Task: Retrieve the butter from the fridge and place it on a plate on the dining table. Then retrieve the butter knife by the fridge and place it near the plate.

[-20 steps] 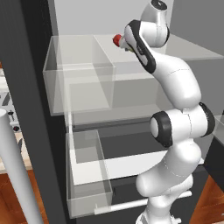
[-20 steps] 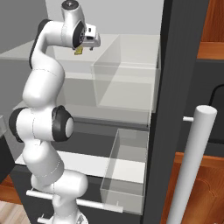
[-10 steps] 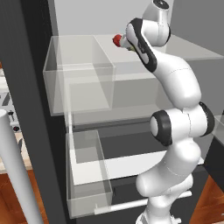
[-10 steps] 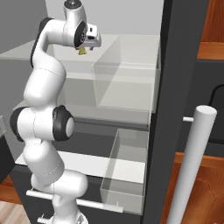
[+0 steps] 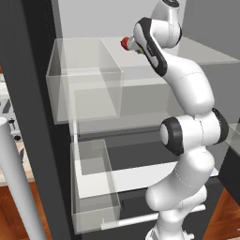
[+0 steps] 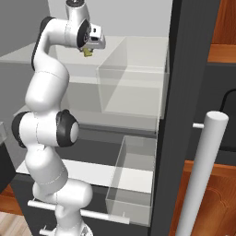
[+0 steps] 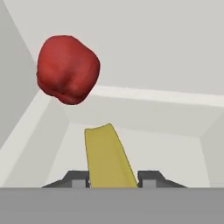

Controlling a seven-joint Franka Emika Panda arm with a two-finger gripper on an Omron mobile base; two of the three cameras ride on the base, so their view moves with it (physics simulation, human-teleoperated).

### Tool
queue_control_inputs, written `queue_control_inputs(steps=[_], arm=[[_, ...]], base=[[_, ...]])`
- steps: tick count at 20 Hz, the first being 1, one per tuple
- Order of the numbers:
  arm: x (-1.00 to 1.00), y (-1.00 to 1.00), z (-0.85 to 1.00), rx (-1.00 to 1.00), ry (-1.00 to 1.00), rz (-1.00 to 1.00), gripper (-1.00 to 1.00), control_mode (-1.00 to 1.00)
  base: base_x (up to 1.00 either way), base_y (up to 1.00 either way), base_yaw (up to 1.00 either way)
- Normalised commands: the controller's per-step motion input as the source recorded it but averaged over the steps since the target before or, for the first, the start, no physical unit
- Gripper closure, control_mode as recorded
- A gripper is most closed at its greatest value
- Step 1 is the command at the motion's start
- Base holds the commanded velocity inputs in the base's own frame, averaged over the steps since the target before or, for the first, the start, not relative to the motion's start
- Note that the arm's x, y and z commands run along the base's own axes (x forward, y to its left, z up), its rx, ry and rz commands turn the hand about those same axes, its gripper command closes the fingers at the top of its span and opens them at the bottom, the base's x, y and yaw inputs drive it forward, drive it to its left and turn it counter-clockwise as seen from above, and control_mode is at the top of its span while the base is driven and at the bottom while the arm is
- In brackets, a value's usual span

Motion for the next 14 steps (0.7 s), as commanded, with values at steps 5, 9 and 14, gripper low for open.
queue_control_inputs(steps=[5,9,14], arm=[[0.00,0.00,0.05,0.10,-0.17,-0.17,1.00,-1.00],[-0.02,0.00,0.02,0.12,-0.30,-0.12,1.00,-1.00],[-0.13,0.00,0.02,0.00,-0.14,-0.09,1.00,-1.00]], base=[[0.00,0.00,0.00],[0.00,0.00,0.00],[0.00,0.00,0.00]])
